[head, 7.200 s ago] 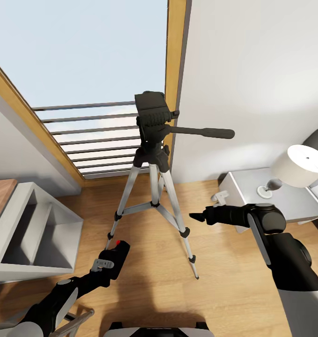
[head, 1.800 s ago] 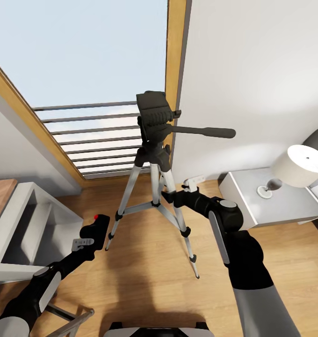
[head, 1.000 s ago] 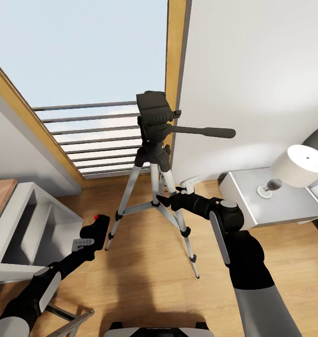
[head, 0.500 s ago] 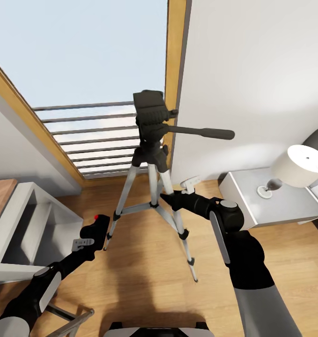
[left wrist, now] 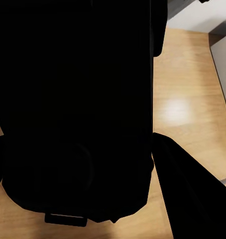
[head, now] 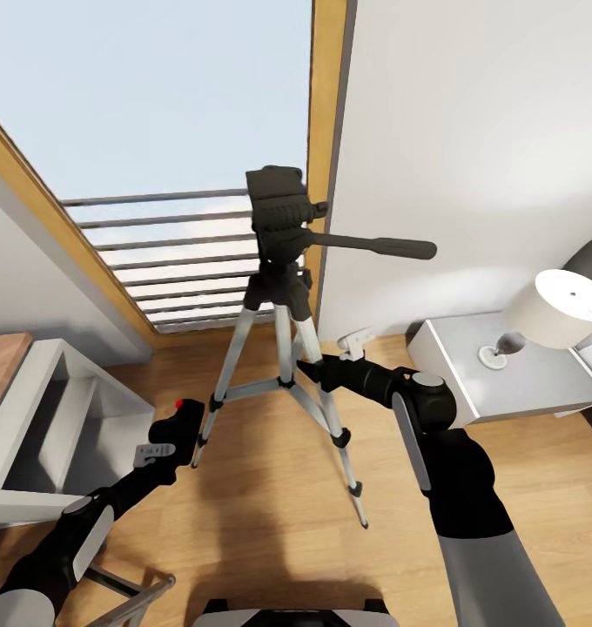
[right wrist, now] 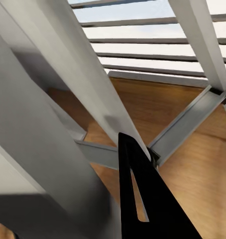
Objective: Attach the digital camera to the camera tripod in the bedroom.
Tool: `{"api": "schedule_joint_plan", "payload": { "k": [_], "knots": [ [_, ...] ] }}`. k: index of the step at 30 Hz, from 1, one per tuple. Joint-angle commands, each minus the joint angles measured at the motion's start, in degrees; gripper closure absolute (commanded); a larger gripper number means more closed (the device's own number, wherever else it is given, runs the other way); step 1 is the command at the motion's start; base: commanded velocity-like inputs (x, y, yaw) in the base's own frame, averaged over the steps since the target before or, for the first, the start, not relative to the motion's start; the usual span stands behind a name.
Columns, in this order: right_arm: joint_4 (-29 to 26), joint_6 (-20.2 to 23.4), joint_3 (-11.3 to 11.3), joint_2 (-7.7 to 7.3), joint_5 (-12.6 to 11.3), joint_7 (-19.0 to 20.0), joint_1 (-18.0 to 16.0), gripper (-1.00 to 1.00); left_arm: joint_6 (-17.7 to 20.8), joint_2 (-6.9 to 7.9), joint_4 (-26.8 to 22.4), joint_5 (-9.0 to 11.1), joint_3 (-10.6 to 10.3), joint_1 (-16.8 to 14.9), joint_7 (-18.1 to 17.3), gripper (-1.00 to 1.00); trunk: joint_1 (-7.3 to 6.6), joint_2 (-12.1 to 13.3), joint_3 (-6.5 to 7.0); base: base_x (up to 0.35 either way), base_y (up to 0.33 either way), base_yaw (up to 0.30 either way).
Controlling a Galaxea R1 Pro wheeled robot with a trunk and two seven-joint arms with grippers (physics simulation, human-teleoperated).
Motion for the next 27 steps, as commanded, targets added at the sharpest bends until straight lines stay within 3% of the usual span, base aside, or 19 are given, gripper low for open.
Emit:
{"api": "schedule_joint_plan", "payload": {
  "k": [1, 9, 27],
  "knots": [
    [-0.04, 0.12, -0.07, -0.01, 0.80, 0.22, -0.04, 1.00, 0.36, 0.00, -0.03, 0.46, 0.09, -0.03, -0.35, 1.00, 0.03, -0.09, -0.08, 0.000, 0.000, 0.000],
    [-0.05, 0.02, 0.00, -0.86, 0.84, -0.62, -0.04, 1.00, 0.37, 0.01, -0.04, 0.46, 0.09, -0.03, -0.35, 1.00, 0.03, -0.09, -0.08, 0.000, 0.000, 0.000],
    [0.04, 0.03, 0.01, -1.02, 0.84, -1.11, -0.04, 1.00, 0.34, -0.12, -0.10, 0.59, 0.21, -0.03, -0.24, 1.00, 0.03, -0.09, -0.08, 0.000, 0.000, 0.000]
  ]
}}
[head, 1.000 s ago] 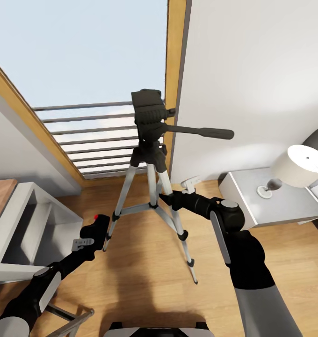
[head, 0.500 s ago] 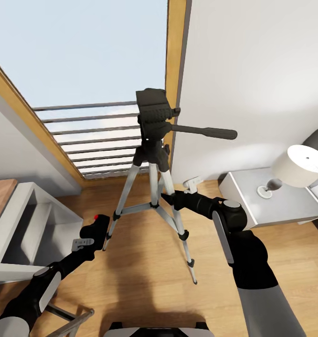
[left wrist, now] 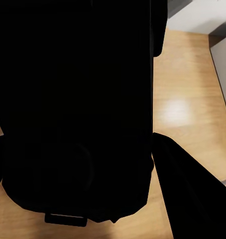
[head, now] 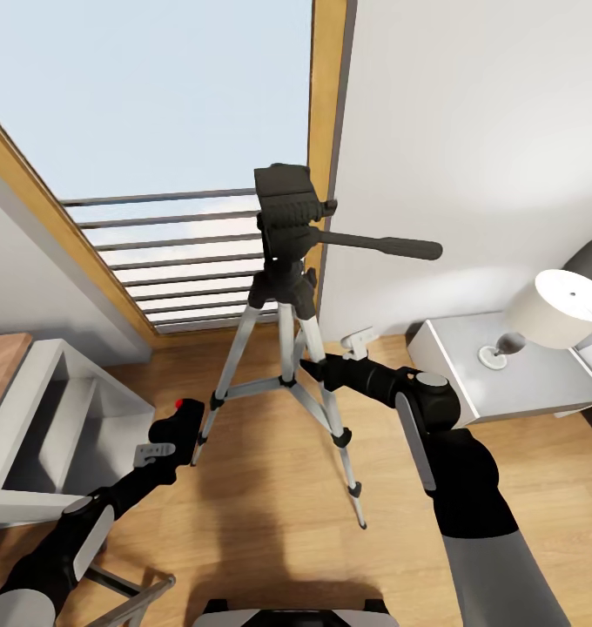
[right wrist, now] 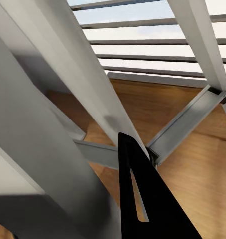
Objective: Attach the digital camera to the camera tripod in the bedroom.
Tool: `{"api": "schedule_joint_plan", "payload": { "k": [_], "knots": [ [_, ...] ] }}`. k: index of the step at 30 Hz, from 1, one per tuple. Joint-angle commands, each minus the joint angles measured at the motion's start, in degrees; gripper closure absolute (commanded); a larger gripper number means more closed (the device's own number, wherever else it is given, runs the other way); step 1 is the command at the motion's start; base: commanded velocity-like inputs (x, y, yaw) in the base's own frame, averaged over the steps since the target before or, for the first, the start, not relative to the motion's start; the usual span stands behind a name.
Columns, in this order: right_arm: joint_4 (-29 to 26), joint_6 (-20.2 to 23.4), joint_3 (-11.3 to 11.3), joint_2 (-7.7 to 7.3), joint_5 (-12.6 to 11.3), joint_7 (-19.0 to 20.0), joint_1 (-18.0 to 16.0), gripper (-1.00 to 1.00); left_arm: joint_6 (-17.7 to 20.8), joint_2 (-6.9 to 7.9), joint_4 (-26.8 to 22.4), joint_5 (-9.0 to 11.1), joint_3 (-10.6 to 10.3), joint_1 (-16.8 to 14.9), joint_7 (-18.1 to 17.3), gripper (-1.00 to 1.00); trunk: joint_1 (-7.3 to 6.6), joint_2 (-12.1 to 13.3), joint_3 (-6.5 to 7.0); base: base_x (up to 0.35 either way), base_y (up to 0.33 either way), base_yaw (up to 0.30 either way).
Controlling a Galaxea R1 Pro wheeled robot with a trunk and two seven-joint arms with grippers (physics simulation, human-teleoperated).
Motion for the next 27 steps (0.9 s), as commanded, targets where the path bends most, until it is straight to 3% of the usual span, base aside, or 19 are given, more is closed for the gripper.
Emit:
{"api": "schedule_joint_plan", "payload": {
  "k": [1, 27],
  "knots": [
    [0.22, -0.02, -0.13, 0.01, 2.95, 0.11, 0.00, 1.00, 0.37, -0.04, -0.04, 0.47, 0.11, -0.02, -0.31, 1.00, 0.04, -0.08, -0.08, 0.000, 0.000, 0.000],
    [0.14, -0.03, -0.04, 0.01, 3.03, -0.88, -0.02, 1.00, -0.23, -1.39, 3.67, -0.02, -0.37, -0.02, -0.30, 1.00, 0.04, -0.08, -0.08, 0.000, 0.000, 0.000]
  ]
}}
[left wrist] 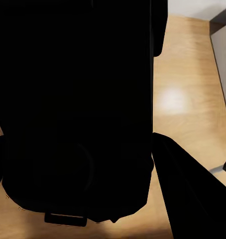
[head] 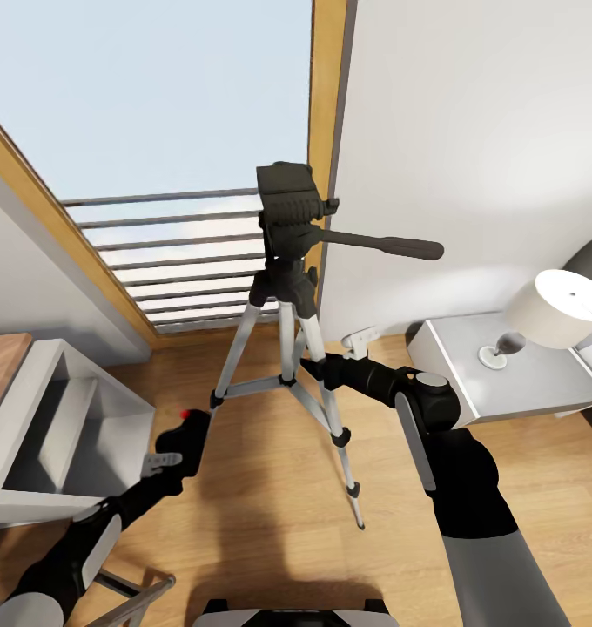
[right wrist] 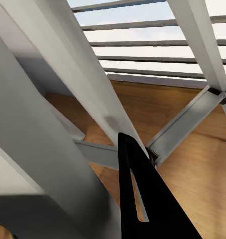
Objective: Attach the digital camera to the camera tripod in the bedroom.
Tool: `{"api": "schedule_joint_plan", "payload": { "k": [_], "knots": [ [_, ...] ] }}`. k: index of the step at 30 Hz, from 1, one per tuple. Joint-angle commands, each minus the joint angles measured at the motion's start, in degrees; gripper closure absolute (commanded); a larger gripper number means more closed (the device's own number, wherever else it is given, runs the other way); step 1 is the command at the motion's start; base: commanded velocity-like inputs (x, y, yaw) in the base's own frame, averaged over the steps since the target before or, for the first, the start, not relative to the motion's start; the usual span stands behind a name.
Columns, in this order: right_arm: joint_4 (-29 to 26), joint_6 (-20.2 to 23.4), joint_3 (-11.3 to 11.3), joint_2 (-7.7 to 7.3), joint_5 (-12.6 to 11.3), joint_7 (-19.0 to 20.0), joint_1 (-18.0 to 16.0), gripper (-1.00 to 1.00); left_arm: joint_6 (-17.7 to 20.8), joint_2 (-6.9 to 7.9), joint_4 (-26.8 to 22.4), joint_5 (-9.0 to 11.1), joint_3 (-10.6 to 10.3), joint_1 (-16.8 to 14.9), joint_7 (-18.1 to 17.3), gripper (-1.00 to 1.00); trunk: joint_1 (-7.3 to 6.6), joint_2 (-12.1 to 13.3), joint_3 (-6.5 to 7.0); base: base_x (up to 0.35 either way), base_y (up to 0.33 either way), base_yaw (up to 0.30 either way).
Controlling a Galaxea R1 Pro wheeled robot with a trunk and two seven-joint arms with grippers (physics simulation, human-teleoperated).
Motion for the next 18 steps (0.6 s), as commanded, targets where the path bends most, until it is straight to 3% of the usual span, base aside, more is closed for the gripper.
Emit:
{"api": "schedule_joint_plan", "payload": {
  "k": [1, 4, 8, 13, 14, 15, 18],
  "knots": [
    [0.11, 0.16, -0.17, 0.00, 3.79, 0.03, -0.02, 1.00, 0.06, 0.03, -0.19, 0.34, 0.04, -0.02, -0.63, 1.00, 0.04, -0.07, -0.08, 0.000, 0.000, 0.000],
    [0.07, 0.16, -0.16, -0.01, 3.79, 0.01, -0.02, 1.00, -1.46, 0.03, -0.12, 0.26, -0.37, -0.02, -2.62, 1.00, 0.04, -0.07, -0.08, 0.000, 0.000, 0.000],
    [0.06, 0.21, -0.16, -0.05, 3.80, 0.00, -0.03, 1.00, -4.51, -0.01, 1.33, 0.49, -1.41, -0.02, -8.54, 1.00, 0.04, -0.07, -0.08, 0.000, 0.000, 0.000],
    [0.03, 0.19, -0.16, -0.26, 3.80, 0.00, -0.03, 1.00, -4.85, 0.01, 4.48, 1.51, -1.37, -0.02, -13.16, 1.00, 0.04, -0.07, -0.08, 0.000, 0.000, 0.000],
    [0.03, 0.19, -0.20, -0.32, 3.80, 0.00, -0.03, 1.00, -4.25, 0.02, 5.77, 2.40, -0.84, -0.02, -13.72, 1.00, 0.04, -0.07, -0.08, 0.000, 0.000, 0.000],
    [0.02, 0.17, -0.19, -0.34, 3.80, 0.00, -0.03, 1.00, -3.17, 0.05, 10.08, 7.49, 3.11, -0.02, -14.40, 1.00, 0.04, -0.07, -0.08, 0.000, 0.000, 0.000],
    [0.02, 0.16, -0.17, -0.36, 3.80, 0.00, -0.03, 1.00, -3.90, 0.22, 11.17, 10.33, 5.46, -0.02, -14.92, 1.00, 0.04, -0.07, -0.08, 0.000, 0.000, 0.000]
  ]
}}
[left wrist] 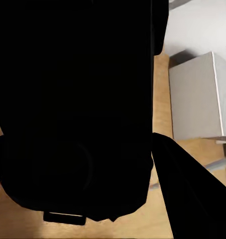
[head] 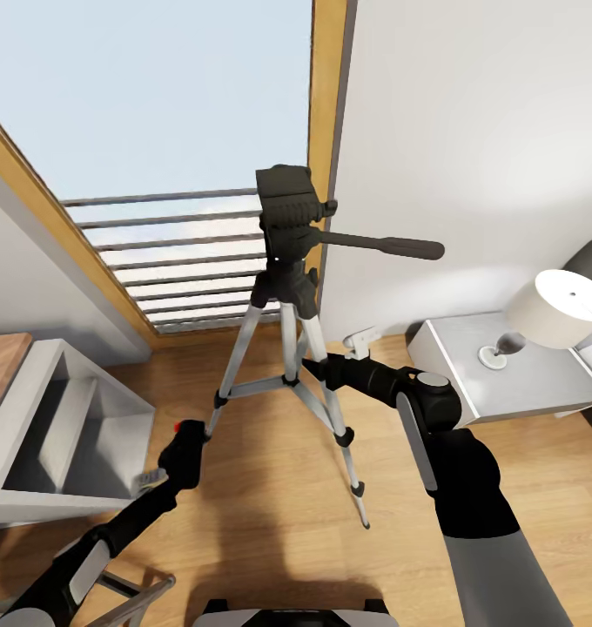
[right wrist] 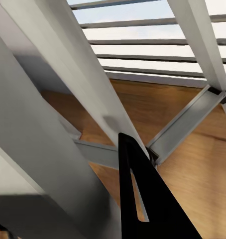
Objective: Attach the digital camera to the camera tripod in the bedroom.
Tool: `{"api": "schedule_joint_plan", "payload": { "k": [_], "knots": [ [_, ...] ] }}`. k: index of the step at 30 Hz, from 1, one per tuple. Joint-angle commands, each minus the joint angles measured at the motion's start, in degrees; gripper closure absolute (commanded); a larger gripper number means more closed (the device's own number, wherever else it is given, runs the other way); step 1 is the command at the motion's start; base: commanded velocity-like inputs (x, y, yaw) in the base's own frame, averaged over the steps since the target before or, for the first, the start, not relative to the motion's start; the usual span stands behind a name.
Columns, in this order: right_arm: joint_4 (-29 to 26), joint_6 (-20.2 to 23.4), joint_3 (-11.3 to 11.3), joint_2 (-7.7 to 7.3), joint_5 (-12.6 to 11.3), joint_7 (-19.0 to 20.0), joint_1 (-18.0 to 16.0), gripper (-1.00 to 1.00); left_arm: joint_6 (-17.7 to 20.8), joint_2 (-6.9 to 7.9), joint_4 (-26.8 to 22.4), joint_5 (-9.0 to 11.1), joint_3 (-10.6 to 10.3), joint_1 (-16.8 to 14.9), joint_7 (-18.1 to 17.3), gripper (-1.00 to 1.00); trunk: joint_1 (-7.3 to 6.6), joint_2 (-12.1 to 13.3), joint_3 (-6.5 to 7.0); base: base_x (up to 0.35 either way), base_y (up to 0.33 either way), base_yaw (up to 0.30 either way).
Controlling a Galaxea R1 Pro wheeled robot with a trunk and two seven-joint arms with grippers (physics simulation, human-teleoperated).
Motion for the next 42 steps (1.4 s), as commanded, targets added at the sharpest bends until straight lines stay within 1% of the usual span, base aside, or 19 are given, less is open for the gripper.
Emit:
{"api": "schedule_joint_plan", "payload": {
  "k": [1, 4, 5, 9, 15, 17, 18, 19, 20, 24, 25, 29, 30, 34, 35, 39, 40, 41, 42],
  "knots": [
    [0.10, 0.03, -0.13, 0.01, 3.21, 0.10, -0.02, 1.00, -0.54, 0.09, 0.13, 0.48, 0.33, -0.03, -0.42, 1.00, 0.04, -0.07, -0.08, 0.000, 0.000, 0.000],
    [0.10, 0.03, -0.13, 0.02, 3.21, 0.10, -0.02, 1.00, -2.35, 0.40, -0.40, 1.12, 1.00, -0.03, -0.70, 1.00, 0.04, -0.07, -0.08, 0.000, 0.000, 0.000],
    [0.10, 0.02, -0.13, 0.02, 3.21, 0.10, -0.02, 1.00, -3.67, 0.60, -1.47, 1.36, 1.25, -0.03, -0.83, 1.00, 0.04, -0.07, -0.08, 0.000, 0.000, 0.000],
    [0.10, 0.02, -0.13, 0.00, 3.21, 0.10, -0.02, 1.00, -5.25, 0.79, -5.15, 1.54, 1.54, -0.03, -0.71, 1.00, 0.04, -0.07, -0.08, 0.000, 0.000, 0.000],
    [0.10, 0.02, -0.13, -0.05, 3.21, 0.06, -0.02, 1.00, -5.38, 0.98, -15.21, 1.50, 1.73, -0.03, 0.04, 1.00, 0.04, -0.07, -0.08, 0.000, 0.000, 0.000],
    [0.10, 0.02, -0.13, -0.06, 3.21, 0.04, 0.00, 1.00, -3.82, 1.09, -21.43, 1.45, 1.75, -0.03, 1.09, 1.00, 0.04, -0.07, -0.08, 0.000, 0.000, 0.000],
    [0.11, 0.02, -0.11, -0.06, 3.21, -0.02, 0.02, 1.00, -1.84, 1.16, -26.08, 1.28, 1.80, -0.03, 2.53, 1.00, 0.04, -0.07, -0.08, 0.000, 0.000, 0.000],
    [0.11, 0.02, -0.07, -0.07, 3.21, -0.48, 0.00, 1.00, 4.11, 1.43, -36.19, -0.10, 1.85, -0.03, 7.70, 1.00, 0.04, -0.07, -0.08, 0.000, 0.000, 0.000],
    [0.11, 0.02, -0.06, -0.07, 3.21, -0.73, -0.01, 1.00, 7.56, 1.69, -41.30, -1.44, 1.86, -0.07, 11.24, 1.00, 0.04, -0.07, -0.08, 0.000, 0.000, 0.000],
    [0.10, 0.02, -0.02, -0.07, 3.21, -1.12, 0.00, 1.00, 14.37, 1.99, -49.33, -4.70, 1.88, -0.71, 17.65, 1.00, 0.04, -0.07, -0.08, 0.000, 0.000, 0.000],
    [0.13, 0.02, 0.01, -0.07, 3.21, -1.22, -0.01, 1.00, 17.46, 2.06, -51.73, -6.21, 1.88, -1.79, 19.57, 1.00, 0.04, -0.07, -0.08, 0.000, 0.000, 0.000],
    [0.16, 0.02, 0.03, -0.07, 3.24, -1.36, 0.01, 1.00, 22.82, 2.14, -54.09, -8.12, 1.87, -6.34, 21.59, 1.00, 0.04, -0.07, -0.08, 0.000, 0.000, 0.000],
    [0.14, 0.02, 0.02, -0.07, 3.24, -1.40, 0.00, 1.00, 25.12, 2.16, -54.61, -8.61, 1.84, -9.24, 22.10, 1.00, 0.04, -0.07, -0.08, 0.000, 0.000, 0.000],
    [0.12, 0.02, -0.01, -0.07, 3.26, -1.45, -0.01, 1.00, 29.50, 2.18, -55.04, -9.10, 1.81, -15.35, 22.63, 1.00, 0.04, -0.07, -0.08, 0.000, 0.000, 0.000],
    [0.11, 0.02, -0.02, -0.07, 3.27, -1.46, -0.01, 1.00, 31.69, 2.20, -55.01, -9.19, 1.77, -18.68, 22.76, 1.00, 0.04, -0.07, -0.08, 0.000, 0.000, 0.000],
    [0.10, 0.02, -0.02, -0.07, 3.28, -1.47, 0.00, 1.00, 35.34, 2.14, -52.03, -9.32, 1.63, -25.84, 22.90, 1.00, 0.04, -0.07, -0.08, 0.000, 0.000, 0.000],
    [0.10, 0.02, -0.02, -0.07, 3.29, -1.48, -0.01, 1.00, 35.91, 2.08, -50.58, -9.37, 1.61, -27.61, 22.92, 1.00, 0.04, -0.07, -0.08, 0.000, 0.000, 0.000],
    [0.10, 0.02, -0.03, -0.07, 3.29, -1.48, -0.01, 1.00, 36.70, 1.91, -47.45, -9.50, 1.46, -31.18, 22.95, 1.00, 0.04, -0.07, -0.08, 0.000, 0.000, 0.000],
    [0.12, 0.02, -0.03, -0.07, 3.29, -1.48, -0.01, 1.00, 36.97, 1.79, -45.86, -9.60, 1.30, -33.01, 22.96, 1.00, 0.04, -0.07, -0.08, 0.000, 0.000, 0.000]
  ]
}}
